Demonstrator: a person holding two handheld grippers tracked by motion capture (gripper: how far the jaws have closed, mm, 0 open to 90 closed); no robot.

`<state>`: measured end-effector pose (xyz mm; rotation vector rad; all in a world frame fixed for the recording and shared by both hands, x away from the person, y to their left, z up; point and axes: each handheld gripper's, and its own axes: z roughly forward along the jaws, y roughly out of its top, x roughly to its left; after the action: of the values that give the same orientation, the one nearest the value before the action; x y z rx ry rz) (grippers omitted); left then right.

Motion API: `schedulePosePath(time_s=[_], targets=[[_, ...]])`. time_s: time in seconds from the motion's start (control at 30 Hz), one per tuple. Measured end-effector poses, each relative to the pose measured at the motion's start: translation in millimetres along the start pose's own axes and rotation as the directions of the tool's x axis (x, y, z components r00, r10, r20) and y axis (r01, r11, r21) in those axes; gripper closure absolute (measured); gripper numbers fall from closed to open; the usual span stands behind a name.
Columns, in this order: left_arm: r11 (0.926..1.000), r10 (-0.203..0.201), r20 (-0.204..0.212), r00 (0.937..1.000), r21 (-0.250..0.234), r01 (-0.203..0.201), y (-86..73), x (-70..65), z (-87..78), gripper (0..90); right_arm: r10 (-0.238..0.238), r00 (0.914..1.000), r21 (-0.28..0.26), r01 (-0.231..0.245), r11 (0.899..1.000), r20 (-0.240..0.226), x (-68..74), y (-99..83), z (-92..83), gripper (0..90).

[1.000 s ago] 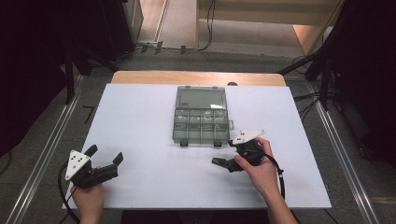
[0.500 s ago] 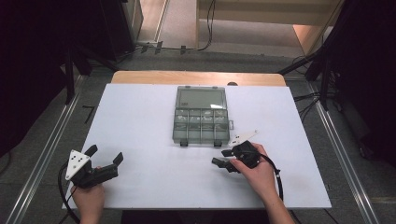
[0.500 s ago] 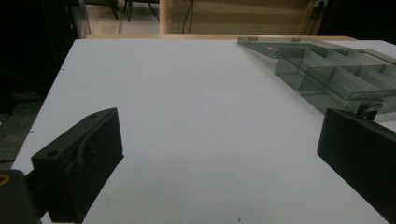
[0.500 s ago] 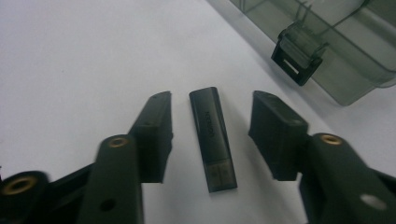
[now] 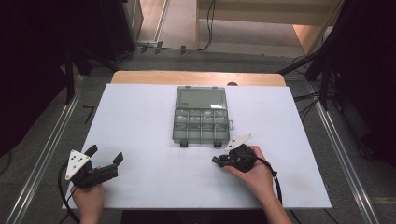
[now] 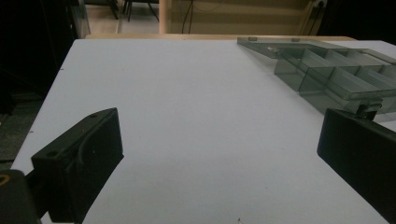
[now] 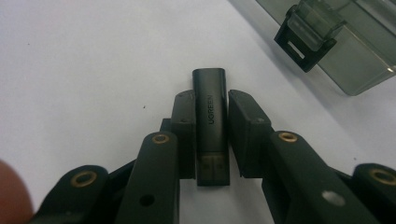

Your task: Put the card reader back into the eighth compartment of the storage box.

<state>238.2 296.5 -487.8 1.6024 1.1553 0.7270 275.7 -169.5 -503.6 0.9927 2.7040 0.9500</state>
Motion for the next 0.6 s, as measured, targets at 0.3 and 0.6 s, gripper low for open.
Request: schedulePosePath(time_s=[0.3, 0.6], targets=[[1.0000, -0.001, 0.000, 1.0000, 0.000, 0.001, 0.0, 0.0, 0.0, 0.4, 0.007, 0.9998, -0.019, -0.008, 1.000, -0.017, -1.2, -0.4, -2.3, 71.0], [1.0000, -0.001, 0.000, 1.0000, 0.000, 0.001, 0.0, 0.0, -0.1, 0.4, 0.019, 0.9993, -0.052, -0.021, 0.998, -0.034, -3.6, 3.1, -13.4, 70.9]])
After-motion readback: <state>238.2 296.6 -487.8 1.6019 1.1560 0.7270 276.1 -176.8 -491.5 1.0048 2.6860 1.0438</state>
